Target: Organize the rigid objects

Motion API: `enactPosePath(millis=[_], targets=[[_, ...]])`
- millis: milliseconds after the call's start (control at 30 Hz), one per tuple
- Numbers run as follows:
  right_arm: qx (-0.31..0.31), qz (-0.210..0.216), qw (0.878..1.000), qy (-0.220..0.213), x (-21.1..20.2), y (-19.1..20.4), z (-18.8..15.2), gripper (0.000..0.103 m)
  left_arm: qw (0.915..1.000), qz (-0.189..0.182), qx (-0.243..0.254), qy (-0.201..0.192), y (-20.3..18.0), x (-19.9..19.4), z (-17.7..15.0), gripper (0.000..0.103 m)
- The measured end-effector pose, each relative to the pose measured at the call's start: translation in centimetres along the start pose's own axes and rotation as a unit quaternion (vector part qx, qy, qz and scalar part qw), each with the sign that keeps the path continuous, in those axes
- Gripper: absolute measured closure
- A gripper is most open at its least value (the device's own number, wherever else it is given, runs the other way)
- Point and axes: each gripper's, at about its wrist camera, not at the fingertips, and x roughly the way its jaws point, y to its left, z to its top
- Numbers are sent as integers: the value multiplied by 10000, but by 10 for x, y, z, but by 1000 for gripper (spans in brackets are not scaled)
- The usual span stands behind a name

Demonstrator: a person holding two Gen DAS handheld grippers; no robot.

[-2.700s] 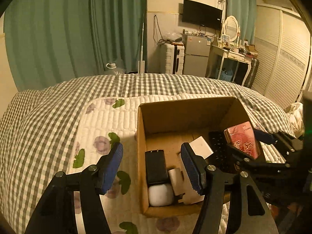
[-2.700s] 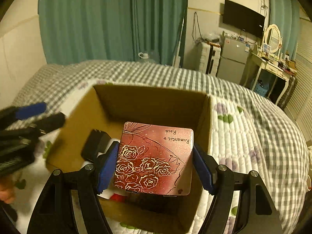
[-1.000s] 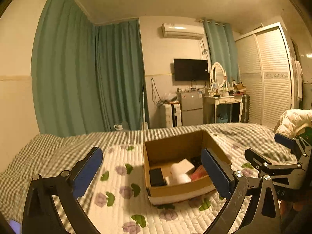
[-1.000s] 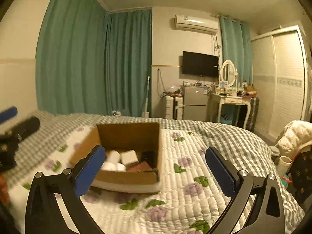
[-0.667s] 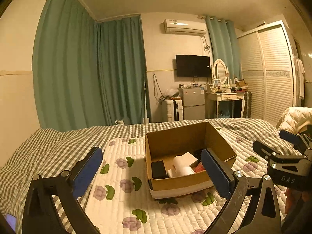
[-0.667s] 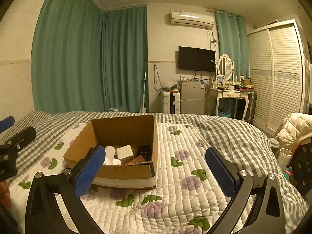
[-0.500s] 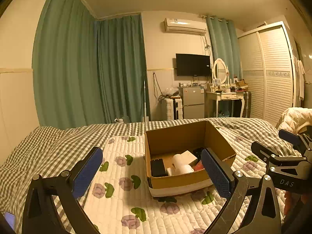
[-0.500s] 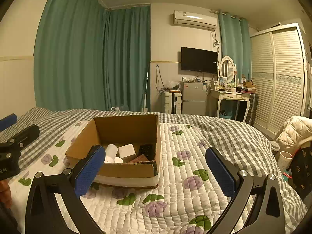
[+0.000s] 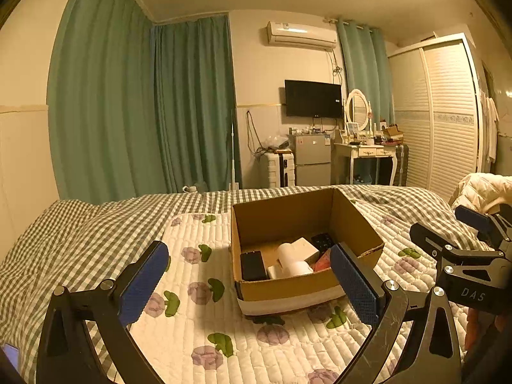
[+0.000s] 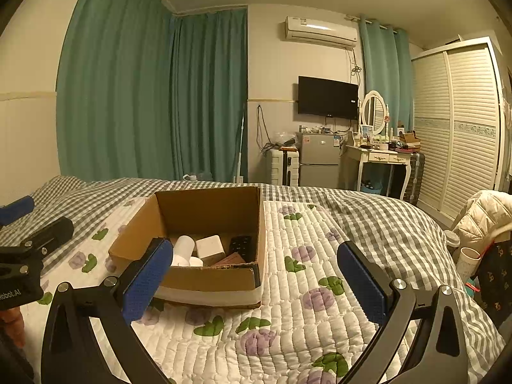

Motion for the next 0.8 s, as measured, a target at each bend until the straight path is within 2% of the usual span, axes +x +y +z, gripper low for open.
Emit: enactPosePath(millis=[267,800], targets=[[-32,9,10000,26,0,0,0,0,9998,-26,-48,171,2,5,-1,0],[-110,-19,9999,122,3,-1,-4,0,9999,41,-92,140,3,3,-1,0]])
